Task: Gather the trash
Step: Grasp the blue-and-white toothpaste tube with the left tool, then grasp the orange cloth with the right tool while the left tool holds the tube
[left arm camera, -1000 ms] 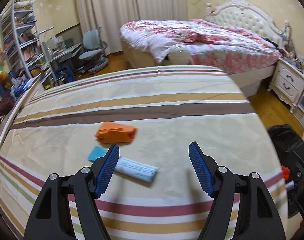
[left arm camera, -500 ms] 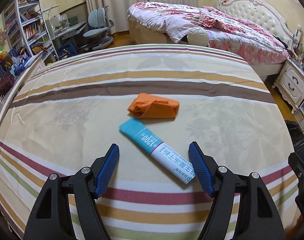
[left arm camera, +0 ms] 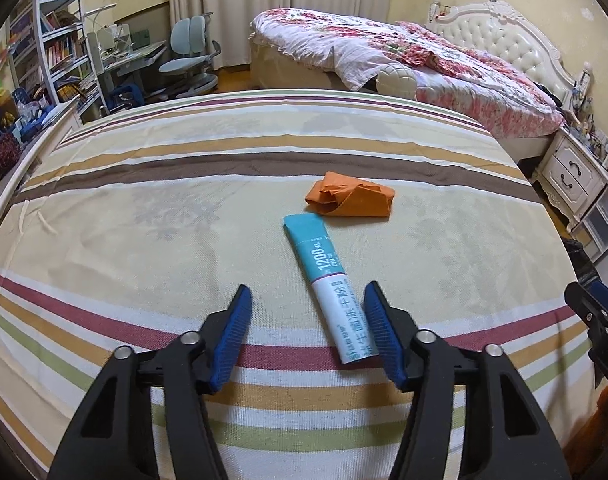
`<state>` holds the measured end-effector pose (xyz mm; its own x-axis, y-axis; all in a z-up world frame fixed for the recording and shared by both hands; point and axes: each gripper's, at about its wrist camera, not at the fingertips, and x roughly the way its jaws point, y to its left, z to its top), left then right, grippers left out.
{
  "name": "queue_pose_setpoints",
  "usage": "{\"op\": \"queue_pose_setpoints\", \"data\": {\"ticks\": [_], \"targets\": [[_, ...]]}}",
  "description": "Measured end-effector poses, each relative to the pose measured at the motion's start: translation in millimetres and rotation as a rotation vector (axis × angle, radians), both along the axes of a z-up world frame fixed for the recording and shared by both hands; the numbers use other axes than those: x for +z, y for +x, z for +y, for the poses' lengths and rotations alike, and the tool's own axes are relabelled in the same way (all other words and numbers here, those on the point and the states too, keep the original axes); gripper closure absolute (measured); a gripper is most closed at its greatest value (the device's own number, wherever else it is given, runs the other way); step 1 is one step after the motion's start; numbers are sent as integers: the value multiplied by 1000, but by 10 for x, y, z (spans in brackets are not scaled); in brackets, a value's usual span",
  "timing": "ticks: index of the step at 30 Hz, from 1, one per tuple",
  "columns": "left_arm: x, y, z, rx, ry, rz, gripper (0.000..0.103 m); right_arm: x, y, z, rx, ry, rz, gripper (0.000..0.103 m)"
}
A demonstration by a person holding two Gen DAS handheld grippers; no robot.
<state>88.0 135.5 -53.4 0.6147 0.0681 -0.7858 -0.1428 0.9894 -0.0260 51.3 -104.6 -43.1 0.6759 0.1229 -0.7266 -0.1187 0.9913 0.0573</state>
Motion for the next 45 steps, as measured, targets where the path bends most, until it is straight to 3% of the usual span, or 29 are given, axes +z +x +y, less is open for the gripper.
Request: {"op": "queue_pose_setpoints", "data": {"ticks": [6,10,17,32,45], "targets": [[4,-12,25,-38,-5,-19,83,1,-4,34,11,-5,1,38],[9,-33,103,-51,-30,-26,90,-6,-6,95,28,-11,4,38],[15,-47,339,-9,-29,-32,90,-18,18,356,88,-5,19,38],[10,11,1035,91,0,-36,90,-44,177,1393,261,13,85,38],[-7,79,1266,73,-3,-29,90,-52,434,1991,239,-8,95,34]]}}
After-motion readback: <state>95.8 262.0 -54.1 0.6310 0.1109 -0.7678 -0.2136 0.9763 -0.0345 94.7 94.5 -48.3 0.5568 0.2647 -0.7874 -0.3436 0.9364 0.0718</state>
